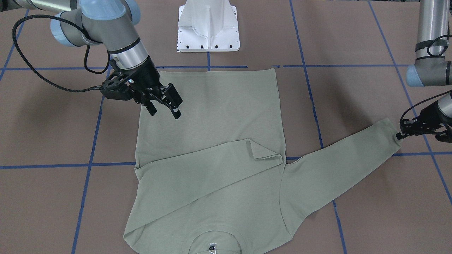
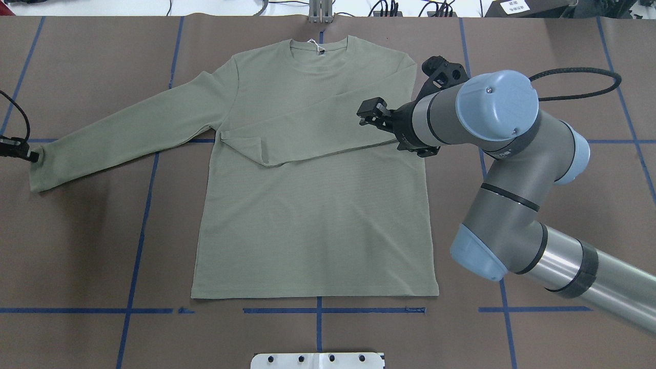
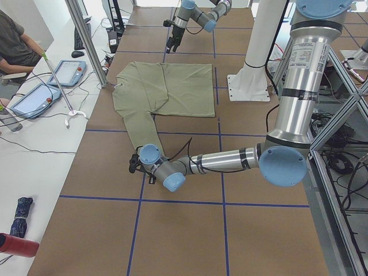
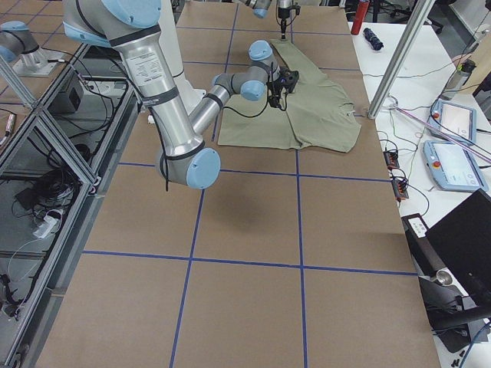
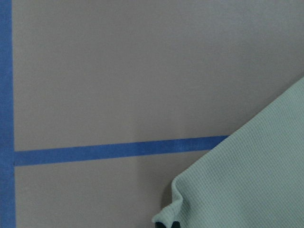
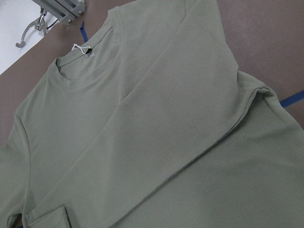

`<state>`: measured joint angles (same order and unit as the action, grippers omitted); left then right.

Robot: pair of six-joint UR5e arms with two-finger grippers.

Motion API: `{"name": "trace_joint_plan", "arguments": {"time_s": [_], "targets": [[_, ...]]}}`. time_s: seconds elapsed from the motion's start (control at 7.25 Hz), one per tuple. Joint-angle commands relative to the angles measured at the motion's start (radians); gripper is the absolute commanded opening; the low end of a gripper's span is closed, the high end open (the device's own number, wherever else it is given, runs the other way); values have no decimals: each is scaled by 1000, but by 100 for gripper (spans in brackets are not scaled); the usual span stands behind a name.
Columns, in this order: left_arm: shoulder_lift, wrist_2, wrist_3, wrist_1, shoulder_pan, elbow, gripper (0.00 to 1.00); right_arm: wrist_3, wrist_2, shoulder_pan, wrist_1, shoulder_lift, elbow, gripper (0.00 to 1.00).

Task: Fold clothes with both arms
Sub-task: 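Grasp the other sleeve cuff with the left gripper while right gripper withdraws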

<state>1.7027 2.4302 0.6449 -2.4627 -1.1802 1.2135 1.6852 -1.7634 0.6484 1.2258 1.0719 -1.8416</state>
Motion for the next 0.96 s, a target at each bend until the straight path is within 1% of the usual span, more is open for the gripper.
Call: {"name": "trace_joint_plan", "arguments": {"time_s": [0.0, 0.14, 0.28, 0.41, 0.55, 0.69, 0.83], "targets": [[-3, 99, 203, 4, 1, 197, 0, -16, -13, 13, 0, 61, -62, 100], [26, 104, 343, -4, 10, 266, 0, -56, -57, 52, 0, 124, -99, 100], [114, 98, 515, -4, 58, 317, 0, -161, -147, 122, -5, 208, -125, 100], [232, 78, 735, -2, 127, 337, 0, -255, -237, 207, -9, 274, -137, 100], [387, -41, 950, 5, 214, 327, 0, -345, -320, 293, -11, 342, -145, 100], [502, -230, 1087, 7, 340, 295, 0, -434, -373, 356, -11, 412, -151, 100], [661, -394, 1195, 30, 438, 199, 0, -511, -381, 396, -14, 465, -154, 100]]}}
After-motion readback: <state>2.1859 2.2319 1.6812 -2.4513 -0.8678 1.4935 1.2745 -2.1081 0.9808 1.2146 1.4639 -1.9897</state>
